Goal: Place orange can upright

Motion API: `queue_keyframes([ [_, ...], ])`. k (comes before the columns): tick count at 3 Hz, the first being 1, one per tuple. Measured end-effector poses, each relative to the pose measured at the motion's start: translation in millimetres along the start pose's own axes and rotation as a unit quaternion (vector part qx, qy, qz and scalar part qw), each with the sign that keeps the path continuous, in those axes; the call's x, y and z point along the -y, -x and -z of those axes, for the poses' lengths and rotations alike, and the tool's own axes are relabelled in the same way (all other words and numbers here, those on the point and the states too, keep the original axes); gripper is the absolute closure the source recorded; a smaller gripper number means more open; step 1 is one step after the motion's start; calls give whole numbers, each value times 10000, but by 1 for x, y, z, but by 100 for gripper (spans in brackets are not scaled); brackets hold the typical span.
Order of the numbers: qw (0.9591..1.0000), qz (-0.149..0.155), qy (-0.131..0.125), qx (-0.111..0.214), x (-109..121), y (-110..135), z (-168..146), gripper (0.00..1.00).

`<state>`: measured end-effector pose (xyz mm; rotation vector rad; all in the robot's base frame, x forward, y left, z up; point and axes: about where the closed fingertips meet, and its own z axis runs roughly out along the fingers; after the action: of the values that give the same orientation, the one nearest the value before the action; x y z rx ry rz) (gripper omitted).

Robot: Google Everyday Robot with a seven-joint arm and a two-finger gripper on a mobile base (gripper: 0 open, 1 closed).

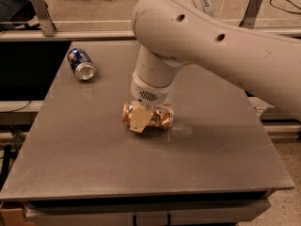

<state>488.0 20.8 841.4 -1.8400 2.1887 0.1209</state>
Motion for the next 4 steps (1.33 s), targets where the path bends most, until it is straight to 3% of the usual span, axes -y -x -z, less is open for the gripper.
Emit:
queue_keyframes([
  [1,9998,-85,-92,141,5,3,11,87],
  [2,9981,-196,-302,506,16,4,42,100],
  [3,9921,-289,-470,1130,29,2,80,100],
  [4,9786,-301,-448,1988,45,-8,105,100],
])
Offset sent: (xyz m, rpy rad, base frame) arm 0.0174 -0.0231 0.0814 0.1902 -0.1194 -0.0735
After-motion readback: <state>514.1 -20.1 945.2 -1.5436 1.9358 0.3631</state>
